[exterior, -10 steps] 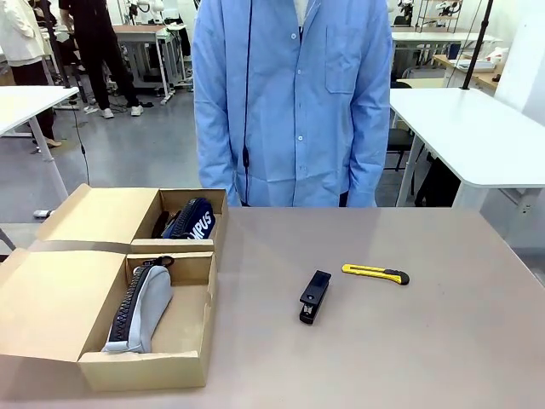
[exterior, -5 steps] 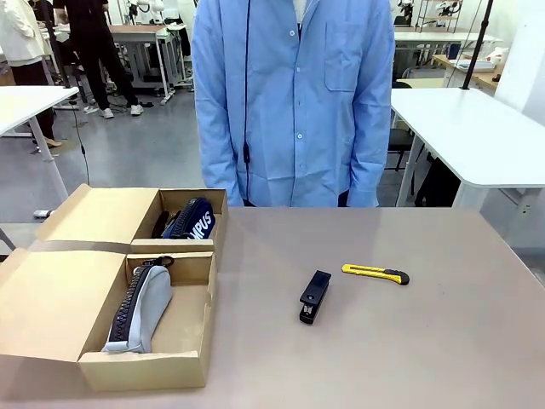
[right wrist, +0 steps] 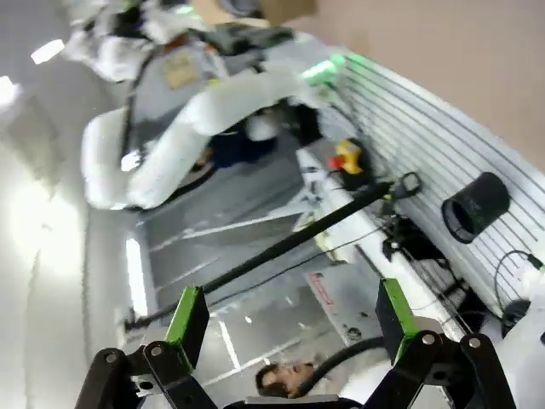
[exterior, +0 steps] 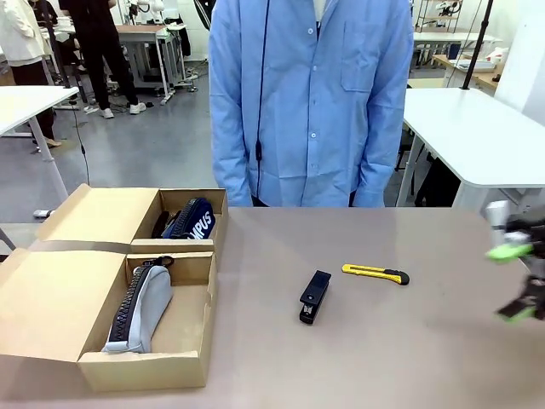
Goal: Place items inside the box.
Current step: Pick up a Pencil pouch or Stapler and place it inside the Mailer Box closest to the robot.
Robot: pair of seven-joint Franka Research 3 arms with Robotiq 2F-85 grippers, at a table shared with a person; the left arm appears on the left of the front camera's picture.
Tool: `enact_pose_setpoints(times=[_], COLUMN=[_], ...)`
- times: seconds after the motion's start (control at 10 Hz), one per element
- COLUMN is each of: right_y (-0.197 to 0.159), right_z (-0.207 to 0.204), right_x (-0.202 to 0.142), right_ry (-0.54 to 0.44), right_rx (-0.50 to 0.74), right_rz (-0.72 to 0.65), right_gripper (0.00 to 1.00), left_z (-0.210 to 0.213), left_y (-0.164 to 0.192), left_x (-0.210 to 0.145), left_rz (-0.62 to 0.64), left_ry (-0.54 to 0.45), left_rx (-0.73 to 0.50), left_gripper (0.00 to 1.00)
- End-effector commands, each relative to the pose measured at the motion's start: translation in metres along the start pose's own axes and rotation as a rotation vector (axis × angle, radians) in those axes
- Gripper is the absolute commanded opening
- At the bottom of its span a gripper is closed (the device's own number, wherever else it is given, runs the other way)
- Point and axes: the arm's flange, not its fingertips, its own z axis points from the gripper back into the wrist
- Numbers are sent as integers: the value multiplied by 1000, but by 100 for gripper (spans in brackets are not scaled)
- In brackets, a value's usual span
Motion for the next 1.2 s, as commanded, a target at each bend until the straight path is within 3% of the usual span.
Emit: enact_pose_setpoints(times=[0.0, 0.1, 0.2, 0.3, 0.4, 0.5, 0.6, 0.7, 0.9, 1.0, 1.1], right_y=[16, 16, 16, 23, 10, 9, 6, -8, -53, -72, -80], right_z=[-63, -56, -35, -61, -51, -61, -56, -21, 41, 47, 45], right_x=[7, -2, 17, 19, 8, 5, -7, -34, -105, -134, -146], right_ry=[62, 125, 42, 103, -14, -30, -114, -245, -810, -1086, -1106], right_rx=[-224, -376, -115, -249, -236, -270, -248, -66, 283, 395, 380], right_rz=[-22, 77, -19, 1, -111, -137, -197, -190, -366, -447, -462], right_gripper=[100, 100, 100, 100, 100, 100, 100, 100, 100, 100, 100], left_z=[0, 0, 0, 0, 0, 0, 0, 0, 0, 0, 0], left_y=[-2, -2, -2, -2, -2, -2, -2, -2, -2, -2, -2], left_x=[1, 1, 1, 1, 1, 1, 1, 1, 1, 1, 1], left_rz=[-19, -19, -19, -19, -19, -19, -19, -19, -19, -19, -19], left_ry=[-23, -23, -23, -23, -23, -23, -23, -23, -23, -23, -23], left_rx=[-21, -21, -21, -21, -21, -21, -21, -21, -21, -21, -21], left_gripper=[100, 100, 100, 100, 100, 100, 100, 100, 100, 100, 100])
